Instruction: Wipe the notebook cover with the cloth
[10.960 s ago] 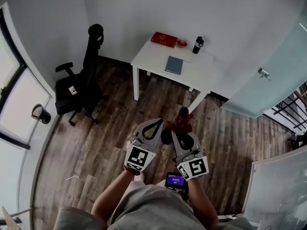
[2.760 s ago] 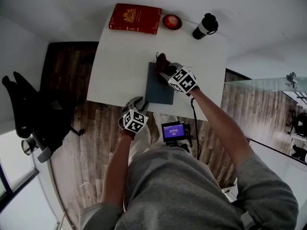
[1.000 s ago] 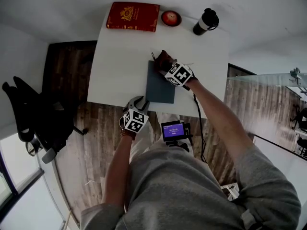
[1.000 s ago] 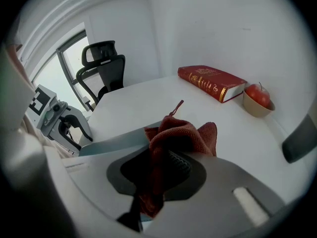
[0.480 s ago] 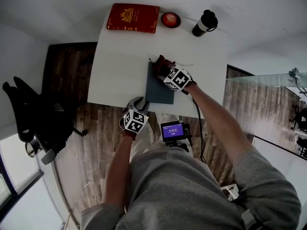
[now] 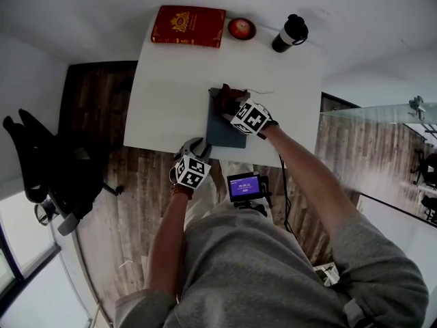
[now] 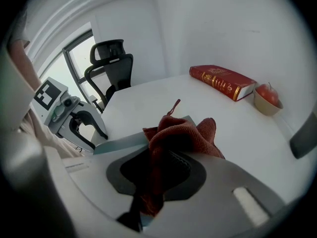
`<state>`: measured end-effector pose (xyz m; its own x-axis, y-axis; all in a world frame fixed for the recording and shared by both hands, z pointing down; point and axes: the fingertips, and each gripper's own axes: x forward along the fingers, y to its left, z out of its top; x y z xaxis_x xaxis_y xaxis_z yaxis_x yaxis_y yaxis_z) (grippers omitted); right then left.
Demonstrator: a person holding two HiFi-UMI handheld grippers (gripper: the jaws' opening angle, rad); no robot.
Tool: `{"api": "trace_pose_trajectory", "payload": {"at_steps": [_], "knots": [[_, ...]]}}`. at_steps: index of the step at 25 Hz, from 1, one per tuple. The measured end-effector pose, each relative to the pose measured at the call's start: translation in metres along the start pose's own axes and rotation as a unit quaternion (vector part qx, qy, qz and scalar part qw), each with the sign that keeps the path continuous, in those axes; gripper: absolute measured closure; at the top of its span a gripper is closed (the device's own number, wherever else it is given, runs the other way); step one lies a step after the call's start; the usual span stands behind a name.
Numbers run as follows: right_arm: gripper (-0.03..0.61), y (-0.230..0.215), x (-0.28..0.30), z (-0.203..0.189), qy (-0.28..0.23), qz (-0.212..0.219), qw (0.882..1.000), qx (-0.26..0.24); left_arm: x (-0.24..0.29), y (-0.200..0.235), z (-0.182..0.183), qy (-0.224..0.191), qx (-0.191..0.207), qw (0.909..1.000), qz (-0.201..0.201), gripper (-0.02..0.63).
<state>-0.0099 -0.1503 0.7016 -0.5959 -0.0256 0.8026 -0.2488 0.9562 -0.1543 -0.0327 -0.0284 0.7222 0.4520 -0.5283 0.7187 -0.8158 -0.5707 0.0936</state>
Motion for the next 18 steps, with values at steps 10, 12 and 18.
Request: {"api": "trace_pose_trajectory", "payload": {"at_steps": [10,12,18], "knots": [[0.505,0.024,0.001,-0.006,0.007,0.020,1.000,-0.021,0.001,-0.001,0.000,-0.001,0.002,1.0000,-0.001,0.483],[0.505,0.030,0.003,-0.006,0.006,0.024,0.999,-0.022,0.000,0.001,-0.002,0.000,0.002,1.0000,-0.001,0.483],[0.505,0.043,0.003,-0.010,0.010,0.037,0.999,-0.027,0.000,0.000,-0.001,0.000,0.001,1.0000,-0.001,0.483]]}}
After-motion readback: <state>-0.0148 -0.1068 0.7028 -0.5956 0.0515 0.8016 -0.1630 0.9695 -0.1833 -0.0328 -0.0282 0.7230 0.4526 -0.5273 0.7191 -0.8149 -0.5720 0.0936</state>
